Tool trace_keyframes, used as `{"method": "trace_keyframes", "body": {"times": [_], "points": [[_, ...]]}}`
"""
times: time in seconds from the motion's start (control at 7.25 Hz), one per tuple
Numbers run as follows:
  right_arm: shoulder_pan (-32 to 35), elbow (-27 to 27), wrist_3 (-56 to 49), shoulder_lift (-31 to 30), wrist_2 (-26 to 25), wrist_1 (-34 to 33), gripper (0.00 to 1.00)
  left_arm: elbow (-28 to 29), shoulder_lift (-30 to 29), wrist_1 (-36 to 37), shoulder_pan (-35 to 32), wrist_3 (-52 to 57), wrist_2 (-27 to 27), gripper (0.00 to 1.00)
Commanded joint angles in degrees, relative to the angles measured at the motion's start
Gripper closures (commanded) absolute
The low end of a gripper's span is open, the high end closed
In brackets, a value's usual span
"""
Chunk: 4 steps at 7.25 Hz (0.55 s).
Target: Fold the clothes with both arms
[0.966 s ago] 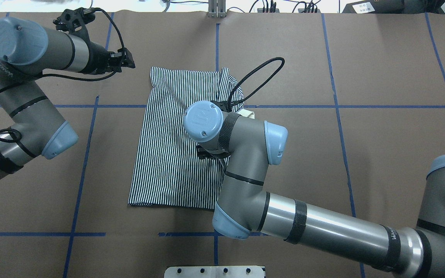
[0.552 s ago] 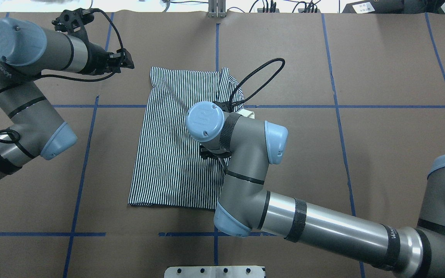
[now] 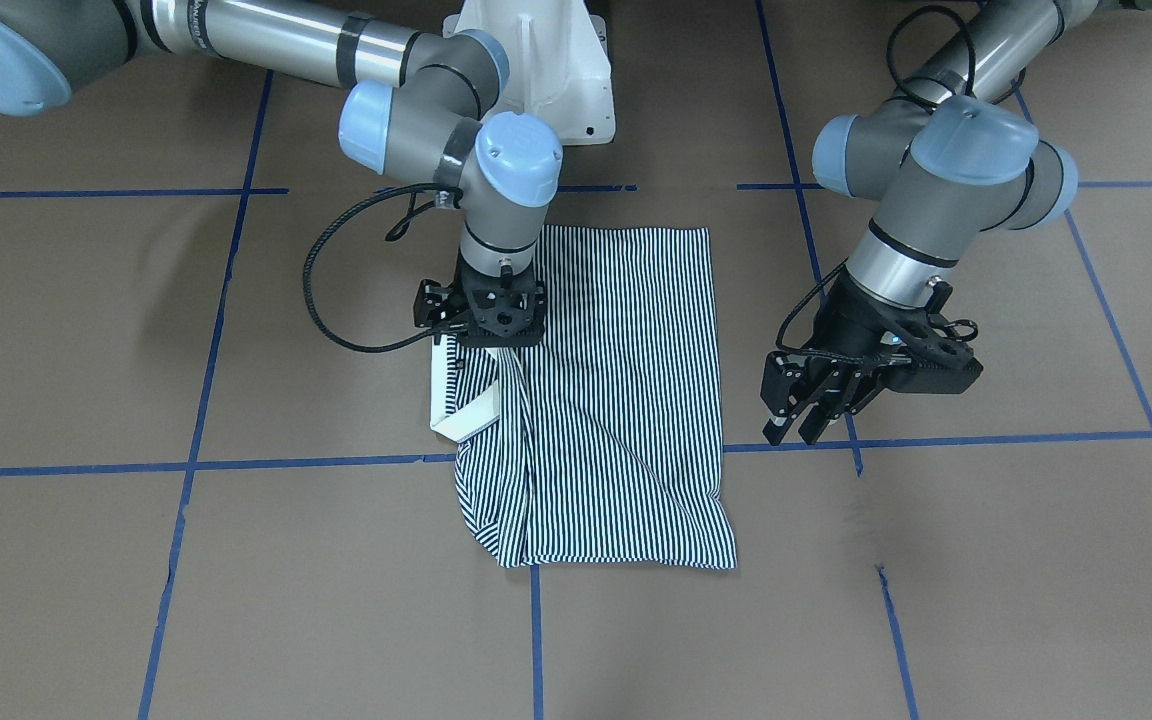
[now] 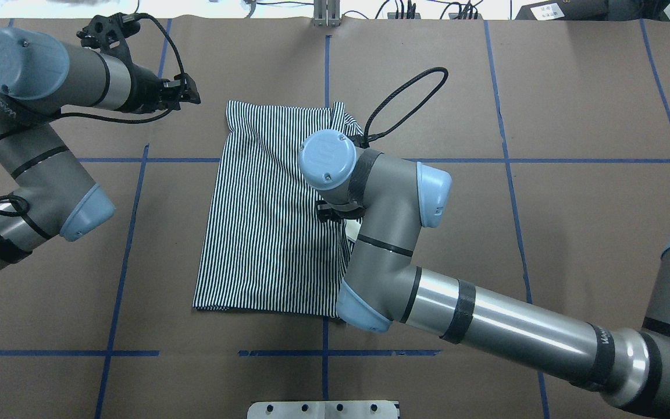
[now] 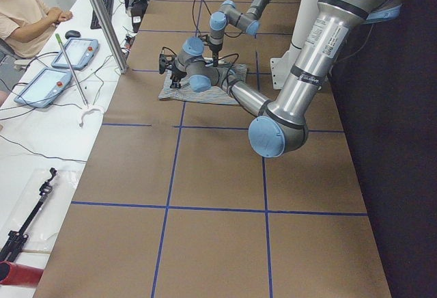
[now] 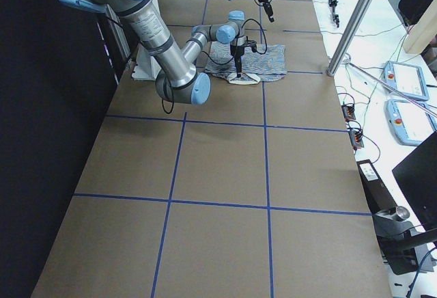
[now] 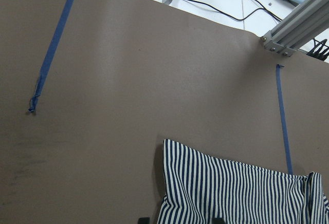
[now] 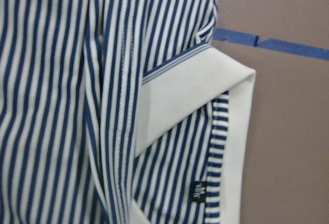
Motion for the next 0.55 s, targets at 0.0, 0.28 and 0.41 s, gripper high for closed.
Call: {"method": "trace_keyframes", "body": {"times": [0.0, 0.28, 0.41], "points": [[2.2, 4.1, -2.1, -3.9, 1.0, -0.1, 0.0, -0.2, 0.0, 0.0, -0.2, 0.0, 0.0, 0.5], [2.5, 6.3, -2.4, -5.9, 0.8, 0.0, 0.0, -0.2, 0.0, 0.0, -0.4, 0.0, 0.0, 0.5], [2.4, 6.4, -1.6, -4.4, 0.7, 0.1, 0.0, -0.7, 0.0, 0.0, -0.4, 0.0, -0.1, 0.5]]}}
